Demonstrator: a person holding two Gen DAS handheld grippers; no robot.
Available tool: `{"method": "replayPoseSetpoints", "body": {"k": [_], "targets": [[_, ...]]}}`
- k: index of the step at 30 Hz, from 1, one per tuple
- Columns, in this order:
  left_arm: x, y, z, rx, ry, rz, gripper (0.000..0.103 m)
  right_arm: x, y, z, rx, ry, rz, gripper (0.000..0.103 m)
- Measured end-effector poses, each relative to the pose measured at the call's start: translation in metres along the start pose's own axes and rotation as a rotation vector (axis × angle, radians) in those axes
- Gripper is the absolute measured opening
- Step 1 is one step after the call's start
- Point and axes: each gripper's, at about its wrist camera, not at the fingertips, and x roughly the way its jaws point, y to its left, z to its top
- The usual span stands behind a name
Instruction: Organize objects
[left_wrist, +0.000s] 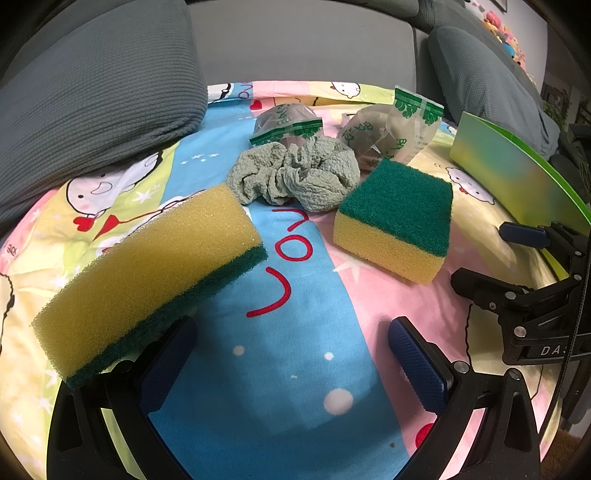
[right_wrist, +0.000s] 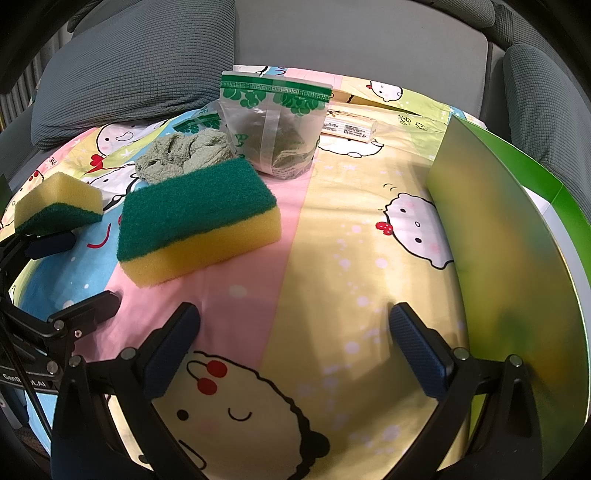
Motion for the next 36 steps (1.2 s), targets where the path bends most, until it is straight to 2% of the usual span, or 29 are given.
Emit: {"method": "replayPoseSetpoints", "body": {"k": [5,8,10,12,15,17,19,21,24,26,31,34,36], "targets": [[0.0,0.0,0.0,-0.004,0.018,0.003,0.103,0.0,0.0,0.0,-0.005,0.01,-0.005,0.102],[-0.001,-0.002,0.005,-0.018,0.074,0.012,0.103,-0.003,0.002,-0.004,0.004,0.014,-0.001,0.102],[-0.006,-0.004,0.007,-0.009,0.094,-0.016,0.103,-0.001,0.003,-0.002,0.03,0.04,-0.016,0.102],[-0.019,-0.008,0.008,0.005,0.065,-0.029,0.103,-0.003,0.001,0.003,0.056,0.074,-0.023,0.102],[-0.051,-0.012,0.011,0.004,-0.008,-0.009,0.103,-0.015,0.0,0.004,0.093,0.118,-0.022,0.101],[-0.077,-0.009,0.012,-0.012,-0.076,-0.031,0.103,-0.038,0.0,0.005,0.111,0.08,0.002,0.101],[-0.096,-0.004,0.012,-0.038,-0.109,-0.047,0.103,-0.06,0.001,0.009,0.122,0.024,0.01,0.101],[-0.108,0.003,0.012,-0.075,-0.126,-0.068,0.103,-0.089,0.003,0.016,0.133,-0.04,0.035,0.101],[-0.119,0.014,0.015,-0.137,-0.137,-0.152,0.103,-0.117,0.008,0.027,0.154,-0.077,0.079,0.101],[-0.125,0.015,0.018,-0.168,-0.153,-0.172,0.103,-0.13,0.012,0.036,0.181,-0.099,0.073,0.101],[-0.146,0.029,0.021,-0.248,-0.201,-0.169,0.103,-0.149,0.031,0.051,0.212,-0.142,0.039,0.099],[-0.156,0.045,0.021,-0.321,-0.243,-0.218,0.103,-0.155,0.039,0.059,0.274,-0.18,0.094,0.099],[-0.156,0.057,0.019,-0.378,-0.24,-0.215,0.103,-0.15,0.045,0.062,0.31,-0.187,0.161,0.099]]}}
